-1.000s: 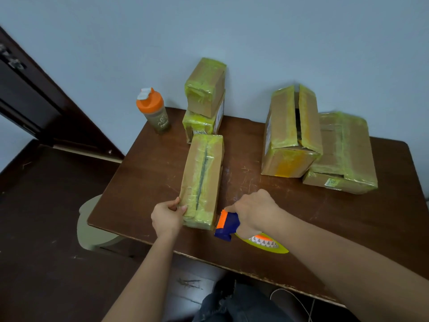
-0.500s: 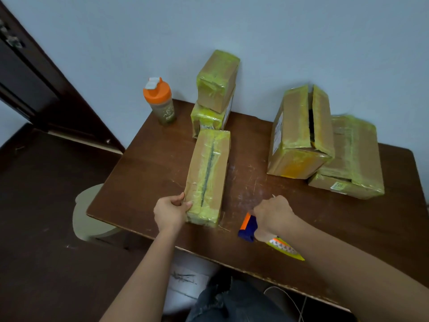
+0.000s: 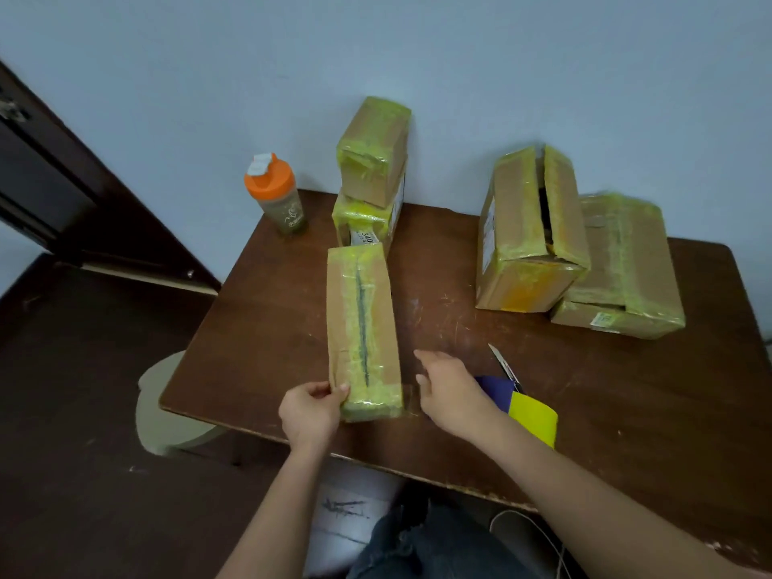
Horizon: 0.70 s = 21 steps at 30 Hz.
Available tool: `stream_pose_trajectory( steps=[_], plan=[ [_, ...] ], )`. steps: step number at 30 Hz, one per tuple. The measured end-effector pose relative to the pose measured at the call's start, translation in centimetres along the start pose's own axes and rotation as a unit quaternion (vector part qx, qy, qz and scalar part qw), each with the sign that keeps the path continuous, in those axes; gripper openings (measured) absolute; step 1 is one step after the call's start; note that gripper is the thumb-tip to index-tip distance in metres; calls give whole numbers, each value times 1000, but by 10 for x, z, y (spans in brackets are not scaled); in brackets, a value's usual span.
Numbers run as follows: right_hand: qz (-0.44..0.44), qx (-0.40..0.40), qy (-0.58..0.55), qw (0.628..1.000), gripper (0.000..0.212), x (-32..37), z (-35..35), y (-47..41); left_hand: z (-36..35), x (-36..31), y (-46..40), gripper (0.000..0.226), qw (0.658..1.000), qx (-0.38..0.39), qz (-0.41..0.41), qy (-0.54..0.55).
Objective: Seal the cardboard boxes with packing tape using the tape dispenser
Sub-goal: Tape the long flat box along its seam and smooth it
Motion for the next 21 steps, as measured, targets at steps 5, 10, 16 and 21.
stream_pose_trajectory(
  steps=[5, 10, 16, 21],
  plan=[
    [-193, 9, -259, 946, 46, 0, -35, -3, 1, 1, -2, 33, 1000, 15, 9, 17],
    [-276, -52, -434, 856, 37, -7, -66, -14, 0, 7, -6, 35, 999, 24, 17, 39],
    [-240, -101, -393, 882, 22, -8, -77, -19, -2, 14, -10, 34, 994, 49, 48, 83],
    [-201, -126, -286, 928, 25, 0, -75, -21, 0, 19, -6, 25, 993, 64, 18, 94]
  ],
)
Point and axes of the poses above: each hand's wrist, its own y-axis away from the middle knuckle, its own z-axis out of the back of the hand, x = y × z, the point moved 1 cm from there along -y, towards the middle knuckle, and after that the axes turned 1 degree about -z, right-handed, at the moved point
